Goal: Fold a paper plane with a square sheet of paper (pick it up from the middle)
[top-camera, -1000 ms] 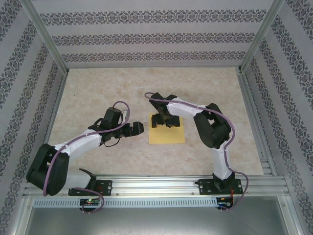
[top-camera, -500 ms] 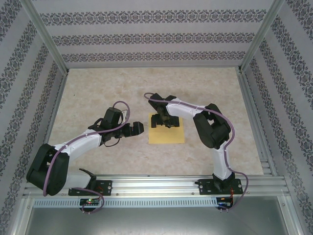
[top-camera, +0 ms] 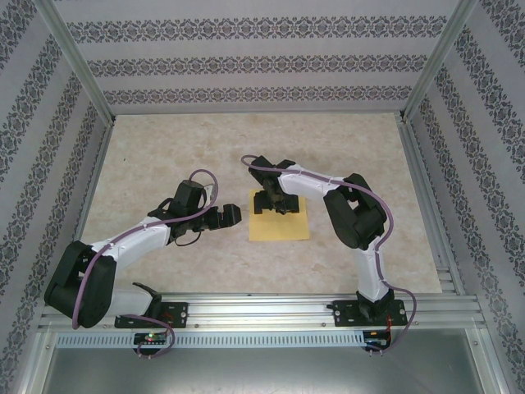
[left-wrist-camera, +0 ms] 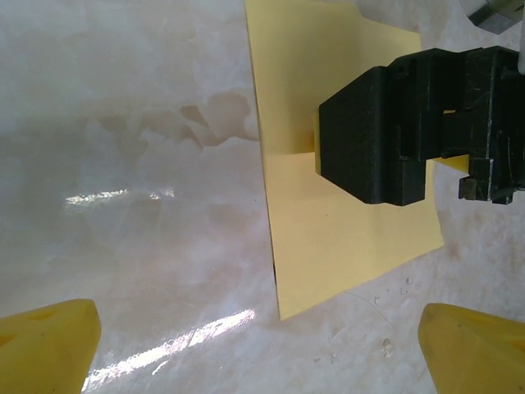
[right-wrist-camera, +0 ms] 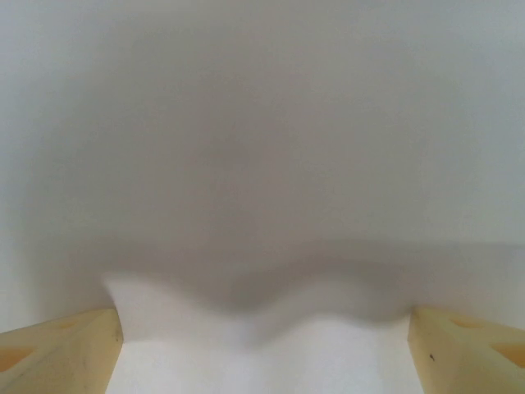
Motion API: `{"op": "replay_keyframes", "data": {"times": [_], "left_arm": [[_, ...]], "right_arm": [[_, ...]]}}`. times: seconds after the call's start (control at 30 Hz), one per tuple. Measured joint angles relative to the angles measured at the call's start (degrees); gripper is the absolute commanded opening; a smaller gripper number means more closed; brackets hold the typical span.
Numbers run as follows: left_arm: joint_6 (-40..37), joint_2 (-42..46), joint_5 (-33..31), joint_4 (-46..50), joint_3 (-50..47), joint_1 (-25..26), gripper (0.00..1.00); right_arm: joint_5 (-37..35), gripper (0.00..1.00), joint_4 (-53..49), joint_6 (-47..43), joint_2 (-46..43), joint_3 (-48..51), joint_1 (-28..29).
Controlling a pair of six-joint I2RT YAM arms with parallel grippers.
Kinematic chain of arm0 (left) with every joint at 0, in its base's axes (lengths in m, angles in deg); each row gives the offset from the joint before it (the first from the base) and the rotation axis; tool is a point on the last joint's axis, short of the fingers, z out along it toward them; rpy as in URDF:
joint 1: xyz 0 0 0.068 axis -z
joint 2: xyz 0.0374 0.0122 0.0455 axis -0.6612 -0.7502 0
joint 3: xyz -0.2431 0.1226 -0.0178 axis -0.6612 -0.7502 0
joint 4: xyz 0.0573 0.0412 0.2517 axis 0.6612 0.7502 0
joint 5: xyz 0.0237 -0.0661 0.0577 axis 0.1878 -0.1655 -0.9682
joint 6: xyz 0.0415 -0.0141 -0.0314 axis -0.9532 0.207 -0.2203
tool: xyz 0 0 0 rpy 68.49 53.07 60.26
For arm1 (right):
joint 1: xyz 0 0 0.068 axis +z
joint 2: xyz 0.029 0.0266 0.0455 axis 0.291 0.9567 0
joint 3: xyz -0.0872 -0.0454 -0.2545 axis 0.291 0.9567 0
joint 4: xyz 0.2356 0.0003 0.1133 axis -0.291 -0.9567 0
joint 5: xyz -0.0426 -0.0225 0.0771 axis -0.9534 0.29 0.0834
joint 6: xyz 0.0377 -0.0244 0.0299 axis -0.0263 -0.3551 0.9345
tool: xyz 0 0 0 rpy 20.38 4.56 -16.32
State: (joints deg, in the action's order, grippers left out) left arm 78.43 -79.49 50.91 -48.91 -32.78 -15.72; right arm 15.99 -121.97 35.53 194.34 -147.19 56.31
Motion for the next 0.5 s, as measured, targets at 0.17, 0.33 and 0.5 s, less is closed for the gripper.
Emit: {"op": "replay_keyframes", "data": {"times": [0.17, 0.33, 0.5], "left_arm": [[-0.02, 0.0, 0.0, 0.0, 0.0, 0.0, 1.0], [-0.02, 0.0, 0.0, 0.0, 0.0, 0.0, 1.0], [-0.02, 0.0, -0.07, 0.02, 0.0, 0.0, 1.0]], "right_arm": [[0.15, 0.89, 0.17, 0.0, 0.0, 0.0, 0.0], [0.15, 0.84, 0.17, -0.04, -0.04, 0.0, 0.0], [0.52, 0.72, 0.24, -0.22, -0.24, 0.0, 0.0]]}}
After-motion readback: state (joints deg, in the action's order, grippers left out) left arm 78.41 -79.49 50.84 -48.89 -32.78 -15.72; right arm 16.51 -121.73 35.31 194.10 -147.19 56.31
